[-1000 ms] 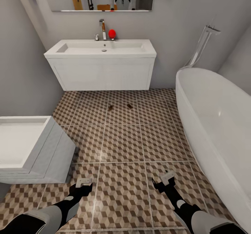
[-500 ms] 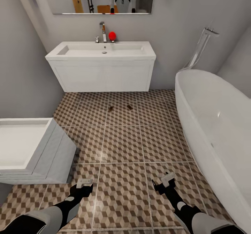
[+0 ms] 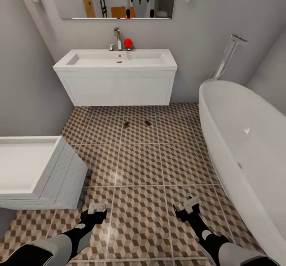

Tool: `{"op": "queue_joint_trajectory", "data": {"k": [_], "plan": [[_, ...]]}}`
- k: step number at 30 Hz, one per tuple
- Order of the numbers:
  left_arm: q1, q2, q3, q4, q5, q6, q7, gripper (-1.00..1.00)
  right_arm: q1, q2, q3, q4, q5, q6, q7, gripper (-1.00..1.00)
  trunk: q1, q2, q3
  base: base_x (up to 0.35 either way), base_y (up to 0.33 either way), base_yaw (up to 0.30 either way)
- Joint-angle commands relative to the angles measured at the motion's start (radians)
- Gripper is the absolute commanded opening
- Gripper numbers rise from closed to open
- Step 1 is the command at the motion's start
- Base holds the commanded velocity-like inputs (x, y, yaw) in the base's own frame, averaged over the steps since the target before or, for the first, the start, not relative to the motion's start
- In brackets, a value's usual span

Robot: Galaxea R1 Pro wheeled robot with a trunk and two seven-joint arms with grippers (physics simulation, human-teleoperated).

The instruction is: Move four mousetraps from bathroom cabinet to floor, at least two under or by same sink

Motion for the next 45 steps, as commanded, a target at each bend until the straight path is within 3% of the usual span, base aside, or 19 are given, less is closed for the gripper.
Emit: {"op": "queue_joint_trajectory", "data": {"k": [1, 21, 24, 30, 35, 37, 38, 45], "plan": [[-0.001, 0.0, -0.009, 0.004, 0.007, -0.006, 0.001, 1.0, 0.0, 0.0, 0.003, 0.001, 0.01, -0.001, -0.009, 1.0, -0.004, 0.007, 0.003, 0.0, 0.0, 0.0], [0.0, -0.001, -0.009, 0.004, 0.006, -0.006, 0.001, 1.0, 0.004, -0.002, 0.003, 0.001, 0.01, -0.001, -0.012, 1.0, -0.081, 0.147, 0.065, 0.0, 0.0, 0.0], [0.0, 0.002, -0.009, 0.004, 0.006, -0.006, 0.001, 1.0, 0.005, -0.012, 0.003, 0.002, 0.01, -0.002, -0.013, 1.0, -0.092, 0.168, 0.075, 0.0, 0.0, 0.0], [0.002, 0.024, -0.009, 0.005, 0.008, -0.007, 0.001, 1.0, 0.022, -0.061, 0.003, 0.002, 0.008, -0.014, -0.013, 1.0, -0.115, 0.21, 0.093, 0.0, 0.0, 0.0], [0.009, 0.057, -0.008, 0.005, 0.007, -0.008, 0.0, 1.0, 0.031, -0.09, 0.003, 0.002, -0.027, -0.037, -0.012, 1.0, -0.134, 0.245, 0.109, 0.0, 0.0, 0.0], [0.012, 0.07, -0.008, 0.005, 0.007, -0.007, -0.003, 1.0, 0.034, -0.096, 0.003, 0.002, -0.08, -0.043, -0.009, 1.0, -0.142, 0.259, 0.115, 0.0, 0.0, 0.0], [0.013, 0.071, -0.008, 0.005, 0.007, -0.007, -0.005, 1.0, 0.034, -0.096, 0.003, 0.002, -0.087, -0.043, -0.009, 1.0, -0.146, 0.266, 0.119, 0.0, 0.0, 0.0], [0.015, 0.03, -0.009, 0.004, 0.008, -0.004, -0.042, 1.0, 0.036, -0.089, 0.003, 0.002, -0.116, -0.045, -0.008, 1.0, -0.173, 0.315, 0.14, 0.0, 0.0, 0.0]]}}
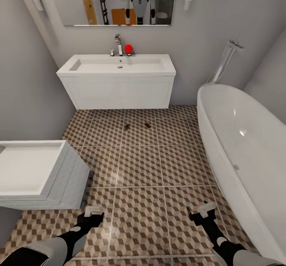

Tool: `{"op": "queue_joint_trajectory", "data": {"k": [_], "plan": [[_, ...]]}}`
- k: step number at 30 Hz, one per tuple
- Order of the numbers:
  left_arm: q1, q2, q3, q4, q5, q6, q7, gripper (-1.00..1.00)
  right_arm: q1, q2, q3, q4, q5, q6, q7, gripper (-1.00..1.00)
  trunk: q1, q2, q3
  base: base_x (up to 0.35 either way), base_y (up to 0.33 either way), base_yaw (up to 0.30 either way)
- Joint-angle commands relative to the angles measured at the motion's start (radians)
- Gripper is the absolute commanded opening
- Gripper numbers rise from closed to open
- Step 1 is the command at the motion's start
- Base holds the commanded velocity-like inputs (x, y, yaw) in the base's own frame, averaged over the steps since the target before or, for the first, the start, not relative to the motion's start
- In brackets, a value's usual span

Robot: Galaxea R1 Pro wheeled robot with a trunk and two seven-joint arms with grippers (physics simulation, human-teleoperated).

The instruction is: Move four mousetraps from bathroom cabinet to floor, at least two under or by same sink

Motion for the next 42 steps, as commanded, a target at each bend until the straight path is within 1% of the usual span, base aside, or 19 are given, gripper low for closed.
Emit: {"op": "queue_joint_trajectory", "data": {"k": [1, 2, 3, 5, 12, 19, 20, 24, 25, 27, 28, 30, 32, 33, 36, 38, 39, 40, 42], "plan": [[-0.001, -0.011, -0.008, 0.004, 0.008, -0.005, -0.001, 1.0, 0.0, 0.002, 0.003, 0.001, 0.008, -0.001, -0.009, 1.0, -0.004, 0.007, 0.003, 0.0, 0.0, 0.0], [-0.001, -0.015, -0.008, 0.004, 0.008, -0.004, -0.001, 1.0, 0.0, 0.003, 0.003, 0.001, 0.008, -0.001, -0.009, 1.0, -0.008, 0.014, 0.006, 0.0, 0.0, 0.0], [-0.001, -0.027, -0.008, 0.004, 0.009, -0.002, 0.0, 1.0, 0.0, 0.012, 0.003, 0.001, 0.007, -0.001, -0.009, 1.0, -0.008, 0.014, 0.006, 0.0, 0.0, 0.0], [-0.001, -0.03, -0.008, 0.004, 0.01, -0.001, 0.001, 1.0, 0.0, 0.017, 0.003, 0.001, 0.007, -0.001, -0.01, 1.0, -0.008, 0.014, 0.006, 0.0, 0.0, 0.0], [-0.001, -0.031, -0.007, 0.005, 0.015, 0.005, 0.007, 1.0, 0.001, 0.026, 0.003, 0.001, 0.006, 0.0, -0.01, 1.0, -0.008, 0.014, 0.006, 0.0, 0.0, 0.0], [0.004, -0.026, -0.006, 0.005, 0.017, 0.026, 0.006, 1.0, 0.025, 0.028, 0.003, 0.001, 0.006, 0.0, -0.01, 1.0, -0.008, 0.014, 0.006, 0.0, 0.0, 0.0], [0.029, -0.03, -0.007, 0.007, 0.016, 0.024, -0.011, 1.0, 0.029, 0.029, 0.003, 0.001, 0.006, 0.0, -0.01, 1.0, -0.008, 0.014, 0.006, 0.0, 0.0, 0.0], [0.058, -0.032, -0.007, 0.007, 0.015, 0.02, -0.041, 1.0, 0.03, 0.028, 0.003, 0.001, 0.005, 0.0, -0.01, 1.0, -0.008, 0.014, 0.006, 0.0, 0.0, 0.0], [0.073, -0.032, -0.007, 0.007, 0.015, 0.019, -0.049, 1.0, 0.03, 0.028, 0.003, 0.001, 0.005, 0.0, -0.01, 1.0, -0.008, 0.014, 0.006, 0.0, 0.0, 0.0], [0.09, -0.031, -0.007, 0.008, 0.015, 0.014, -0.054, 1.0, 0.03, 0.028, 0.003, 0.001, 0.005, 0.0, -0.01, 1.0, -0.008, 0.014, 0.006, 0.0, 0.0, 0.0], [0.11, -0.028, -0.007, 0.008, 0.015, 0.005, -0.057, 1.0, 0.03, 0.027, 0.003, 0.001, 0.005, 0.0, -0.01, 1.0, -0.008, 0.014, 0.006, 0.0, 0.0, 0.0], [0.131, -0.023, -0.007, 0.008, 0.015, -0.008, -0.059, 1.0, 0.03, 0.027, 0.003, 0.001, 0.005, 0.0, -0.01, 1.0, -0.008, 0.014, 0.006, 0.0, 0.0, 0.0], [0.162, -0.01, -0.007, 0.008, 0.015, -0.042, -0.061, 1.0, 0.03, 0.028, 0.003, 0.001, 0.005, 0.0, -0.011, 1.0, -0.008, 0.014, 0.006, 0.0, 0.0, 0.0], [0.183, -0.004, -0.007, 0.008, 0.015, -0.074, -0.062, 1.0, 0.03, 0.028, 0.003, 0.001, 0.005, 0.0, -0.011, 1.0, -0.008, 0.014, 0.006, 0.0, 0.0, 0.0], [0.216, 0.005, -0.006, 0.008, 0.015, -0.129, -0.062, 1.0, 0.03, 0.028, 0.003, 0.001, 0.005, 0.0, -0.012, 1.0, -0.008, 0.014, 0.006, 0.0, 0.0, 0.0], [0.265, 0.015, -0.006, 0.008, 0.015, -0.213, -0.06, 1.0, 0.03, 0.029, 0.003, 0.001, 0.005, 0.0, -0.011, 1.0, -0.008, 0.014, 0.006, 0.0, 0.0, 0.0], [0.277, 0.017, -0.006, 0.008, 0.015, -0.234, -0.06, 1.0, 0.03, 0.029, 0.003, 0.001, 0.005, 0.0, -0.011, 1.0, -0.008, 0.014, 0.006, 0.0, 0.0, 0.0], [0.304, 0.02, -0.006, 0.008, 0.015, -0.276, -0.058, 1.0, 0.03, 0.029, 0.003, 0.001, 0.005, 0.0, -0.011, 1.0, -0.008, 0.014, 0.006, 0.0, 0.0, 0.0], [0.339, 0.026, -0.005, 0.008, 0.015, -0.322, -0.057, 1.0, 0.03, 0.029, 0.003, 0.001, 0.005, 0.0, -0.011, 1.0, -0.008, 0.014, 0.006, 0.0, 0.0, 0.0]]}}
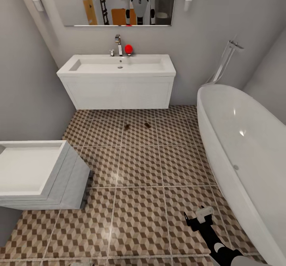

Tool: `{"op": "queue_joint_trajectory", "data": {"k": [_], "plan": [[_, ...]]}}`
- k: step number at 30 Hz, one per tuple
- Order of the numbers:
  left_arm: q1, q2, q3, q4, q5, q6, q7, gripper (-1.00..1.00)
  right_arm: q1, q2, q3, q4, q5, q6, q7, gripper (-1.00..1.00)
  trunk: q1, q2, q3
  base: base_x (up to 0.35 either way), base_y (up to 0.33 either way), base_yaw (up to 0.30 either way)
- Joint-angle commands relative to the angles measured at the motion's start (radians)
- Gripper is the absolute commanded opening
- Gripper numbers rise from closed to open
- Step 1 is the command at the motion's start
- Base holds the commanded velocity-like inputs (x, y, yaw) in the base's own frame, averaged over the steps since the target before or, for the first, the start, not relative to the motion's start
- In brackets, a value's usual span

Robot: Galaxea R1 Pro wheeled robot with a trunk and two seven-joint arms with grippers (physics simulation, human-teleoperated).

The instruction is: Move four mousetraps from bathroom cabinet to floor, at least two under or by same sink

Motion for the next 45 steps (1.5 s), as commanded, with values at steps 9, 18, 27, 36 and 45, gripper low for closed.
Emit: {"op": "queue_joint_trajectory", "data": {"k": [9, 18, 27, 36, 45], "plan": [[0.07, 0.034, -0.007, 0.003, 0.01, -0.088, -0.002, 1.0, 0.001, 0.001, 0.003, 0.001, 0.01, -0.001, -0.009, 1.0, 0.0, -0.001, -0.001, 0.0, 0.0, 0.0], [0.079, -0.004, 0.002, -0.017, 0.013, -0.09, 0.055, 1.0, 0.013, 0.004, 0.003, 0.001, 0.009, -0.001, -0.009, 1.0, 0.0, -0.001, -0.001, 0.0, 0.0, 0.0], [0.079, -0.034, -0.002, -0.074, 0.012, -0.092, 0.181, 1.0, 0.036, 0.025, 0.003, 0.001, 0.009, -0.001, -0.012, 1.0, 0.0, -0.001, -0.001, 0.0, 0.0, 0.0], [0.079, -0.034, -0.003, -0.061, 0.012, -0.093, 0.199, 1.0, 0.043, 0.038, 0.003, 0.001, 0.008, 0.0, -0.016, 1.0, 0.0, -0.001, -0.001, 0.0, -0.002, 0.0], [0.079, -0.037, -0.004, -0.058, 0.011, -0.091, 0.201, 1.0, 0.044, 0.037, 0.003, 0.001, -0.012, 0.0, -0.016, 1.0, 0.0, -0.001, -0.001, 0.0, -0.059, 0.0]]}}
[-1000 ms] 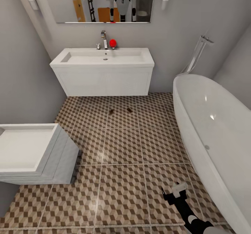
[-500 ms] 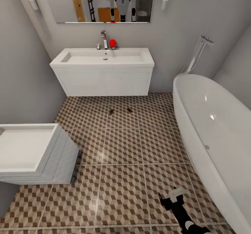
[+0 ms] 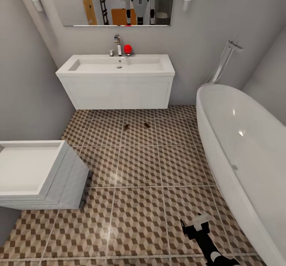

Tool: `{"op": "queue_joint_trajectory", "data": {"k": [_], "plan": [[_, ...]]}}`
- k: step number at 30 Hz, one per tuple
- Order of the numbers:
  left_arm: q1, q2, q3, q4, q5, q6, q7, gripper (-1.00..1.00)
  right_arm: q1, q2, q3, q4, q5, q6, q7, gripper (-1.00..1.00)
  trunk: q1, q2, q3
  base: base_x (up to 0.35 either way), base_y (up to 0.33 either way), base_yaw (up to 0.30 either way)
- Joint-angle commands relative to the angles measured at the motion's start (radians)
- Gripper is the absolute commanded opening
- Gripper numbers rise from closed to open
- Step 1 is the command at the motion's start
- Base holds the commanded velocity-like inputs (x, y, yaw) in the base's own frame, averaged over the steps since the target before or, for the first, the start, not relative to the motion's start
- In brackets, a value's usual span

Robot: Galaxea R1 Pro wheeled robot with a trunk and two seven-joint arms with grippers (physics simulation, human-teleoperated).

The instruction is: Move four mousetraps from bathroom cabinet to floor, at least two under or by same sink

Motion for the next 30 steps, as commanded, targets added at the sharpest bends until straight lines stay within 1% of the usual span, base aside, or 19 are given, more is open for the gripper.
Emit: {"op": "queue_joint_trajectory", "data": {"k": [1, 8, 13, 16, 18, 21, 22, 25, 26, 28, 30], "plan": [[-0.001, 0.0, -0.009, 0.003, 0.005, -0.004, 0.003, 1.0, 0.0, 0.0, 0.005, 0.001, 0.006, -0.001, -0.01, 1.0, 0.0, -0.001, -0.001, 0.0, -0.024, 0.0], [-0.001, -0.001, -0.009, 0.015, 0.005, -0.004, 0.002, 1.0, 0.0, 0.001, 0.005, 0.001, 0.0, -0.001, -0.01, 1.0, 0.0, -0.001, -0.001, 0.0, -0.011, 0.0], [-0.001, 0.001, -0.002, 0.012, 0.008, -0.001, 0.007, 1.0, 0.003, 0.001, 0.005, 0.001, -0.001, -0.001, -0.011, 1.0, 0.0, -0.001, -0.001, 0.0, -0.002, 0.0], [-0.001, 0.002, 0.006, -0.003, 0.018, 0.0, 0.009, 1.0, 0.016, 0.0, 0.005, 0.001, -0.005, -0.001, -0.011, 1.0, 0.0, -0.001, -0.001, 0.0, 0.0, 0.0], [-0.001, 0.002, 0.01, -0.024, 0.03, 0.014, 0.01, 1.0, 0.026, -0.001, 0.004, 0.001, -0.017, 0.001, -0.011, 1.0, 0.0, -0.001, -0.001, 0.0, 0.0, 0.0], [-0.001, 0.003, 0.013, -0.063, 0.042, 0.064, 0.01, 1.0, 0.041, 0.0, 0.005, 0.002, -0.039, 0.006, -0.011, 1.0, 0.0, -0.001, -0.001, 0.0, 0.0, 0.0], [-0.001, 0.006, 0.013, -0.101, 0.048, 0.119, 0.01, 1.0, 0.056, 0.0, 0.005, 0.002, -0.06, 0.01, -0.011, 1.0, 0.0, -0.001, -0.001, 0.0, 0.0, 0.0], [-0.001, 0.012, 0.013, -0.164, 0.054, 0.216, 0.009, 1.0, 0.077, 0.0, 0.005, 0.002, -0.098, 0.013, -0.01, 1.0, 0.0, -0.001, -0.001, 0.0, 0.0, 0.0], [-0.001, 0.014, 0.012, -0.197, 0.056, 0.273, 0.008, 1.0, 0.088, 0.0, 0.005, 0.002, -0.124, 0.013, -0.008, 1.0, 0.0, -0.001, -0.001, 0.0, 0.0, 0.0], [-0.001, 0.016, 0.011, -0.217, 0.057, 0.315, 0.006, 1.0, 0.095, 0.0, 0.005, 0.002, -0.146, 0.014, -0.007, 1.0, 0.0, -0.001, -0.001, 0.0, 0.0, 0.0], [-0.001, 0.018, 0.01, -0.23, 0.058, 0.34, 0.006, 1.0, 0.101, 0.0, 0.005, 0.002, -0.161, 0.015, -0.006, 1.0, 0.0, -0.001, -0.001, 0.0, 0.0, 0.0]]}}
